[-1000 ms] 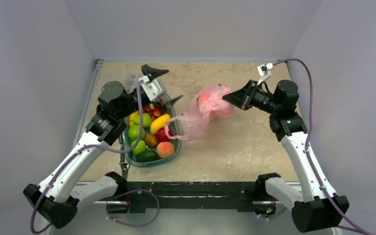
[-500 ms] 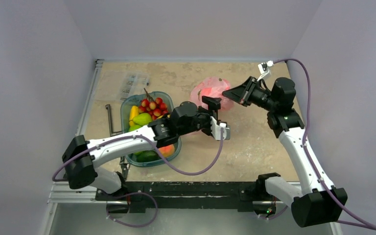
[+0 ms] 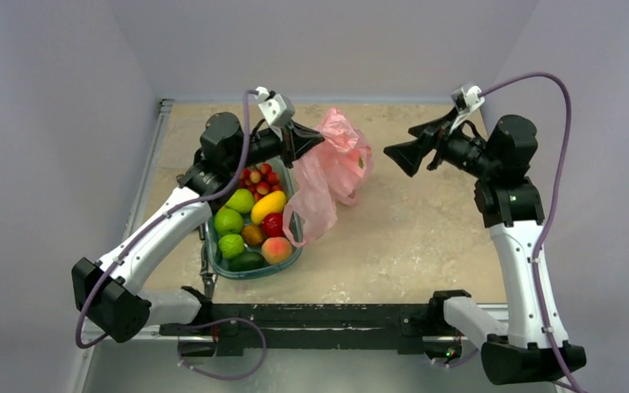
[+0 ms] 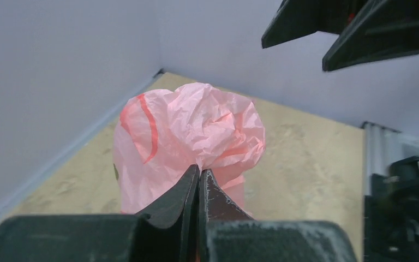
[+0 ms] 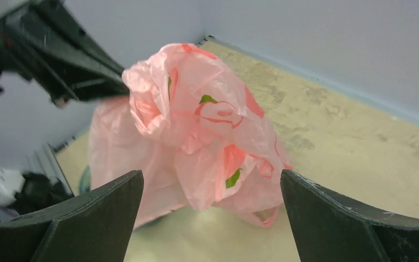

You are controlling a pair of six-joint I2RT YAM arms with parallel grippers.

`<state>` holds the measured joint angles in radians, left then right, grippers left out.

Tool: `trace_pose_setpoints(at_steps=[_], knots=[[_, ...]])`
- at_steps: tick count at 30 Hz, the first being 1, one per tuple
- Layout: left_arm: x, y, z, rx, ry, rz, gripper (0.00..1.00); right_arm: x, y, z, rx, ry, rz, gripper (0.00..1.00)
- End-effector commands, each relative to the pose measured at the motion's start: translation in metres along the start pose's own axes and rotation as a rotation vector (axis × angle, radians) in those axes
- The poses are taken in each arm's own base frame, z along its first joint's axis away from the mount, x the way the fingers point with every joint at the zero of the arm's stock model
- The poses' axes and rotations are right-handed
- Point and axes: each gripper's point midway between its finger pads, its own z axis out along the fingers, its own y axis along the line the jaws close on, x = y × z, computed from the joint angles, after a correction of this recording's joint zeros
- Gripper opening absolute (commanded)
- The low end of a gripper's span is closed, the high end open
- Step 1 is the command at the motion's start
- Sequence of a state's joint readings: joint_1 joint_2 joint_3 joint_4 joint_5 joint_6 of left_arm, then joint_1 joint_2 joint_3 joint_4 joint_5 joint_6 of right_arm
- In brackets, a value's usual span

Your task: Place the fake fruits into the plastic bag and tie a complex knot

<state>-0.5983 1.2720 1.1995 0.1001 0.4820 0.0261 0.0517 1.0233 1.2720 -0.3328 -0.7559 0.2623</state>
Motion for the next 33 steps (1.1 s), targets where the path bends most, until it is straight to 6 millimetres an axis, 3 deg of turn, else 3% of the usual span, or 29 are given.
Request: trace_pose_setpoints(at_steps=[1, 5, 8, 12, 18, 24, 33], knots=[[-0.034, -0.049, -0.014, 0.301, -0.064, -0.435, 0.00, 0.021, 0.011, -0.017, -0.092, 0.080, -0.330, 0.99], [-0.042, -0.060, -0.020, 0.384, -0.059, -0.460, 0.00, 0.046, 0.012, -0.015, -0.166, 0.120, -0.342, 0.99], [-0.048, -0.058, -0.016, 0.377, -0.061, -0.492, 0.00, 0.067, 0.018, -0.014, -0.243, 0.148, -0.345, 0.99], [-0.052, -0.050, -0.009, 0.348, -0.067, -0.519, 0.00, 0.081, 0.029, -0.024, -0.263, 0.132, -0.429, 0.99], [-0.046, -0.050, -0.007, 0.349, -0.041, -0.568, 0.00, 0.088, 0.038, -0.042, -0.241, 0.073, -0.609, 0.73], [-0.038, -0.051, -0.007, 0.350, -0.023, -0.593, 0.00, 0.101, 0.045, -0.049, -0.337, 0.138, -0.743, 0.67], [-0.025, -0.051, -0.005, 0.346, 0.004, -0.630, 0.00, 0.127, 0.032, -0.025, -0.382, 0.222, -0.814, 0.68]])
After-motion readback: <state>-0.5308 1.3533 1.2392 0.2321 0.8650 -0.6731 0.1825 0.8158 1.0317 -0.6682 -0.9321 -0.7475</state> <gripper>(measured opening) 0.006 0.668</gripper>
